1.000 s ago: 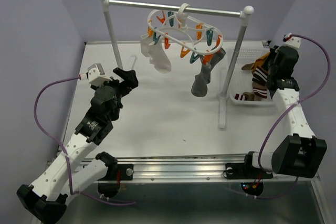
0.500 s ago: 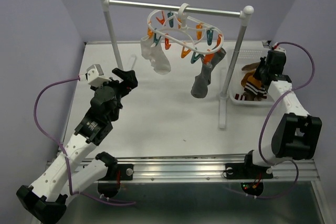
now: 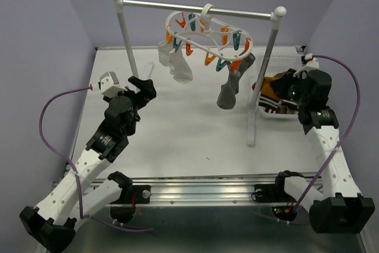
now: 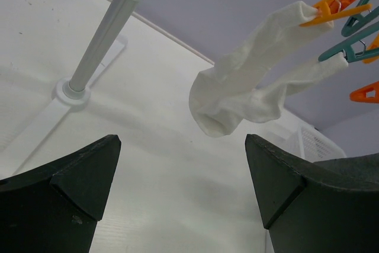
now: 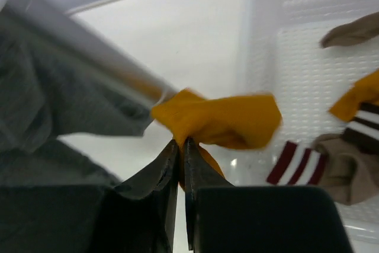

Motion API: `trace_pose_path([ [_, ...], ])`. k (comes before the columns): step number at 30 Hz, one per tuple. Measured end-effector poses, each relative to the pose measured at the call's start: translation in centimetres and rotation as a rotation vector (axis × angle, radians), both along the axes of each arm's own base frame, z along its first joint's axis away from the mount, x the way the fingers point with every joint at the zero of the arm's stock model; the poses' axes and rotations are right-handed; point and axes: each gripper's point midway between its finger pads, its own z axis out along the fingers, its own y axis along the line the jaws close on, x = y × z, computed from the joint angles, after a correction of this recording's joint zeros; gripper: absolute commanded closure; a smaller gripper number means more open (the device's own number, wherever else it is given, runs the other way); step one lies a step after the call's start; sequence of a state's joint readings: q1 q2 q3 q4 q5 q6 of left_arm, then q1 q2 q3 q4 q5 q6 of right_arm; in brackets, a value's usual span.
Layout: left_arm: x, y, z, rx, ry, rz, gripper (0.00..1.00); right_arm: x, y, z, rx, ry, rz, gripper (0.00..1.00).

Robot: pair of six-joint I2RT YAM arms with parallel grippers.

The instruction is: Clip the socks to the hanger

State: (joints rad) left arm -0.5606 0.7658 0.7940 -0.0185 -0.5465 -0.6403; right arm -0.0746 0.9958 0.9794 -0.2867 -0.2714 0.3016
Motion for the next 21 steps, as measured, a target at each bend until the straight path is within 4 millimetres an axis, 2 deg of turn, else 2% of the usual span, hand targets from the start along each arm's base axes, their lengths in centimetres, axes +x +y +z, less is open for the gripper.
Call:
trace_pose_path([
  [1, 0.0, 0.0, 0.0, 0.004, 0.001, 0.000, 0.01, -0.6, 1.2, -0.3, 0.011, 0.011, 0.042, 0.88],
  [5, 0.2, 0.0, -0.3, 0.019, 0.008, 0.003, 0.01, -4.4, 9.1, -3.5, 0.029, 0.117, 0.304, 0.88],
  [9, 0.4, -0.2, -0.6, 0.026, 0.018, -0.002, 0.01, -8.1, 13.8, -7.8, 0.044, 0.245, 0.479, 0.86],
  [11, 0.4, -0.3, -0.6, 0.025, 0.018, -0.010, 0.01, -9.4, 15.3, -9.8, 0.034, 0.311, 0.535, 0.85],
  [14, 0.3, -0.5, -0.7, 0.024, 0.020, -0.020, 0.01, -10.8, 18.0, -11.6, -0.013, 0.359, 0.624, 0.81],
  [15, 0.3, -0.5, -0.7, 0.024, 0.022, -0.022, 0.01, -11.4, 19.1, -12.1, -0.034, 0.366, 0.661, 0.75],
  [17, 0.2, -0.5, -0.6, 0.022, 0.018, -0.023, 0.01, -12.9, 21.8, -13.0, -0.075, 0.379, 0.758, 0.30],
  [18, 0.1, -0.4, -0.5, 0.020, 0.016, -0.023, 0.01, -13.3, 23.0, -13.3, -0.097, 0.378, 0.801, 0.01],
  [20, -0.2, -0.2, -0.3, 0.015, 0.014, -0.022, 0.01, -13.1, 24.5, -13.4, -0.117, 0.374, 0.829, 0.00],
  [21, -0.4, -0.1, -0.2, 0.013, 0.011, -0.022, 0.01, -12.3, 25.2, -13.3, -0.133, 0.358, 0.823, 0.00],
])
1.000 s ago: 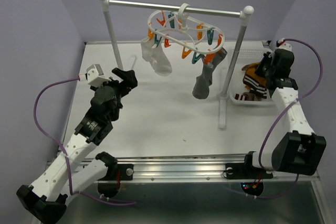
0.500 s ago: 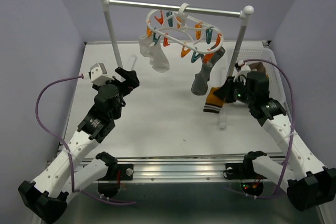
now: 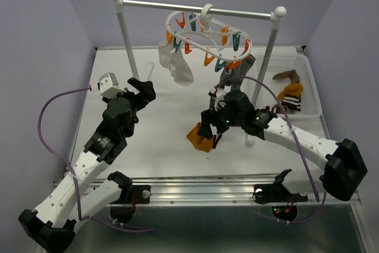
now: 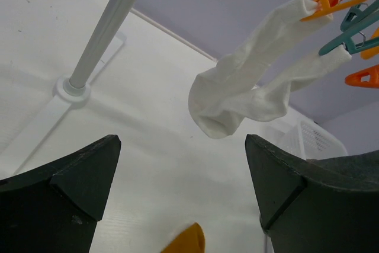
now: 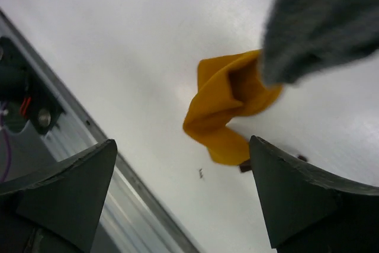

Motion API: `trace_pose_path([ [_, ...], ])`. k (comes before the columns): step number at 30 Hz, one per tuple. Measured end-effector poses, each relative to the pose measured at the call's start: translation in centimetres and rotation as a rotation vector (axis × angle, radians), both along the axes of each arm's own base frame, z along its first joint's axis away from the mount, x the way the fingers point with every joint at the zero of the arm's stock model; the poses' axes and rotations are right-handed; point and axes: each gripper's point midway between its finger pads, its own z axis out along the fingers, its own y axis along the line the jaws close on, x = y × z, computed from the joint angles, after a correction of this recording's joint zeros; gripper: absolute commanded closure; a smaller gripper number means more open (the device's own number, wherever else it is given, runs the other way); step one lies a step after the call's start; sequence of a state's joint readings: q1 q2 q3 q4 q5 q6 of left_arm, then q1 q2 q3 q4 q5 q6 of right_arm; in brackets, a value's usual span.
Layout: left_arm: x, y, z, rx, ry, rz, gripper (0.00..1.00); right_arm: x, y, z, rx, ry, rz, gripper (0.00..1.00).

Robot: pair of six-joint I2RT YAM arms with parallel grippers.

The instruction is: Clip the socks to the hanger

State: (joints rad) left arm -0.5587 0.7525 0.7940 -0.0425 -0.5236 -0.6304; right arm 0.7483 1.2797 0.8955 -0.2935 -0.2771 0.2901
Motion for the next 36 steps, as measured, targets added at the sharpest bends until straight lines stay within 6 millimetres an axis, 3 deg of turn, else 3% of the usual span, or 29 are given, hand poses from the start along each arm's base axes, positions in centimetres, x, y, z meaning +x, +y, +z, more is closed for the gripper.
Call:
trace_pose_path([
  [5, -1.0, 0.8, 0.7, -0.019, -0.016, 0.011, 0.01, 3.3, -0.7, 0.8, -0.038, -0.087, -0.140, 0.00],
  [8, -1.5, 1.2, 0.9, -0.031, -0.019, 0.022, 0.01, 5.1, -1.6, 2.4, -0.040, -0.142, -0.254, 0.00],
  [12, -2.1, 1.5, 1.1, -0.040, -0.021, 0.018, 0.01, 7.4, -1.5, 8.0, 0.049, -0.237, -0.358, 0.00],
  [18, -3.4, 2.2, 2.3, -0.060, -0.057, 0.011, 0.01, 8.6, 0.3, 14.7, 0.189, -0.284, -0.370, 0.00],
  [21, -3.9, 2.8, 2.6, -0.058, -0.059, 0.024, 0.01, 8.5, 1.6, 14.9, 0.212, -0.253, -0.327, 0.00],
  [26, -4.5, 3.4, 4.3, -0.070, -0.086, 0.033, 0.01, 8.0, 3.1, 13.3, 0.194, -0.179, -0.261, 0.00],
  [36, -3.7, 2.3, 3.0, -0.042, -0.035, 0.001, 0.01, 8.0, 2.9, 13.5, 0.182, -0.171, -0.267, 0.00],
])
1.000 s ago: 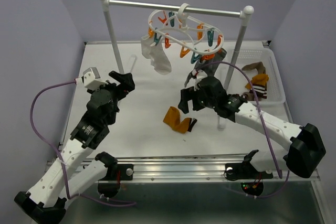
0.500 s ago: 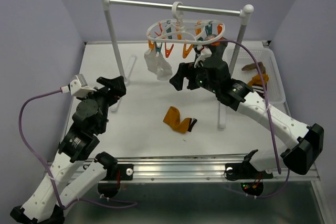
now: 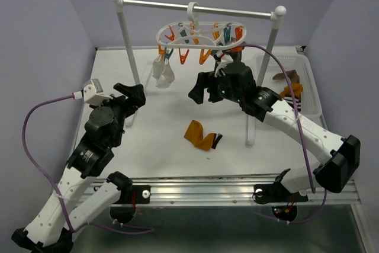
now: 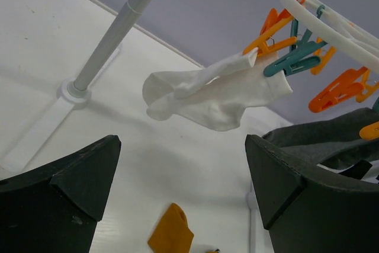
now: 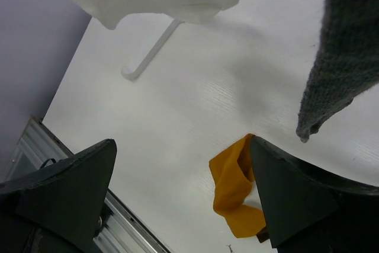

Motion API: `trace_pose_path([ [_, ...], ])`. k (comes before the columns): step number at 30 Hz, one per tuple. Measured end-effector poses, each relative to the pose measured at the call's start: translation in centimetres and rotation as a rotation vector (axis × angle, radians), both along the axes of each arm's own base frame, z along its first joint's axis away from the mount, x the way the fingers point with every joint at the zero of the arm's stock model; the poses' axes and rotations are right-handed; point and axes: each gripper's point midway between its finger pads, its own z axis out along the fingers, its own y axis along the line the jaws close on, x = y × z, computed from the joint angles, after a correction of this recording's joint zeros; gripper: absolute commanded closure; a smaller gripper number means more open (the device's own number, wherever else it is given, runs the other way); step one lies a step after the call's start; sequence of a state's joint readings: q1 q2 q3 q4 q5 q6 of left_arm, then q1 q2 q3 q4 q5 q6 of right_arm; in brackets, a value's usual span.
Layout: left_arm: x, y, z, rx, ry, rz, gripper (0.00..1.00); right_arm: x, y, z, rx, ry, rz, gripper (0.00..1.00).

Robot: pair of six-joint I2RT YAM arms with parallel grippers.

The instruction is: Clip the socks to the hanger

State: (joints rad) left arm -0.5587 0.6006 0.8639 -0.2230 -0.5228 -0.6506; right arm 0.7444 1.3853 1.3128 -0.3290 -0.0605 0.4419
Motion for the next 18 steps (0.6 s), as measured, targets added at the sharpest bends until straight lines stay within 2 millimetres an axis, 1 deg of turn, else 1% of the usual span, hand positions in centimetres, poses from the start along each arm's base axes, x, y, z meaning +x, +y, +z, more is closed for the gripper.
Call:
trace_pose_path([
  [2, 0.5, -0.8, -0.3, 0.010, 0.010, -0.027, 0.01, 0.3, -0.4, -0.1, -0.011, -0.006, -0.024, 0.00],
  [4, 1.2, -2.1, -0.5, 0.026, 0.016, -0.076, 0.01, 0.6, -0.8, -0.1, -0.023, -0.020, -0.050, 0.00],
  [8, 2.6, -4.5, -0.7, 0.058, 0.024, -0.162, 0.01, 0.5, -2.8, -0.7, -0.055, -0.046, -0.115, 0.00],
  [11, 3.7, -5.7, -0.9, 0.085, 0.032, -0.192, 0.01, 0.0, -4.3, -1.8, -0.085, -0.051, -0.144, 0.00],
  [13, 4.0, -6.0, -1.0, 0.095, 0.030, -0.201, 0.01, -0.3, -5.3, -3.1, -0.121, -0.053, -0.163, 0.00],
  [16, 4.1, -6.2, 0.0, 0.100, -0.005, -0.215, 0.01, -0.9, -6.5, -5.1, -0.167, -0.044, -0.174, 0.00],
  [18, 4.2, -6.5, 1.8, 0.096, -0.058, -0.227, 0.01, -1.4, -7.2, -6.0, -0.191, -0.039, -0.177, 0.00],
])
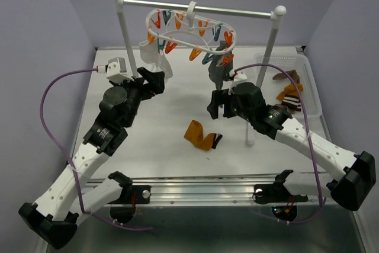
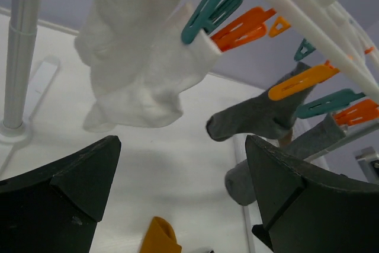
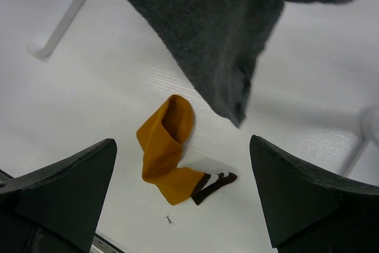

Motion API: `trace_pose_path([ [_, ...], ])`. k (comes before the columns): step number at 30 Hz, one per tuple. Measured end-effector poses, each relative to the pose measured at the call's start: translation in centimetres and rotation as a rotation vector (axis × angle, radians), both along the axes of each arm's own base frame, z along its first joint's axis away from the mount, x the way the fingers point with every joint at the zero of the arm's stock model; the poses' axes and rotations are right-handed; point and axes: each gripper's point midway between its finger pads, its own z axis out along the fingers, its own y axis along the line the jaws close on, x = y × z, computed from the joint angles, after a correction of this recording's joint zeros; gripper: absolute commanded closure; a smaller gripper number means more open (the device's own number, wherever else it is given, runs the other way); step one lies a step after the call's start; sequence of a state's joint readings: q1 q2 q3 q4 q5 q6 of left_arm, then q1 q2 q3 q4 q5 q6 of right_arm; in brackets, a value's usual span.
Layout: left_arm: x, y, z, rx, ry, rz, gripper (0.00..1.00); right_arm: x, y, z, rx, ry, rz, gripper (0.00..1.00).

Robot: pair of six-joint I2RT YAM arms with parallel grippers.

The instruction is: Clip the socks to the hanger

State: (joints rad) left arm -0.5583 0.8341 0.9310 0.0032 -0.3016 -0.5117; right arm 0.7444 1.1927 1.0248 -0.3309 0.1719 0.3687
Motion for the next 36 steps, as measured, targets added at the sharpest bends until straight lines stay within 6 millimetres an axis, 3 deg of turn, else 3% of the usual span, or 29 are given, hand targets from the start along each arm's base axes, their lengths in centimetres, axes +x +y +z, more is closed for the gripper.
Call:
trace_pose_path([
  [4, 0.3, -1.4, 2.9, 0.006, -0.085, -0.071, 0.01, -0.7, -1.2, -0.7, -0.027, -0.014, -0.003, 0.00],
  [7, 0.4, -3.4, 3.9, 0.030, -0.128, -0.173, 0.01, -1.0, -1.7, -1.0, -0.038, -0.021, -0.005, 0.00],
  [17, -0.1, -10.5, 3.2, 0.156, -0.166, -0.548, 0.01, -2.0, -3.2, -2.3, -0.054, -0.019, -0.031, 0.00],
  [27, 0.3, -12.4, 5.6, 0.172, -0.233, -0.621, 0.01, -2.4, -3.5, -2.7, -0.036, -0.004, -0.048, 0.00],
  [36, 0.8, -13.2, 4.6, 0.199, -0.219, -0.627, 0.01, -2.4, -3.6, -2.7, -0.035, 0.000, -0.050, 0.00],
])
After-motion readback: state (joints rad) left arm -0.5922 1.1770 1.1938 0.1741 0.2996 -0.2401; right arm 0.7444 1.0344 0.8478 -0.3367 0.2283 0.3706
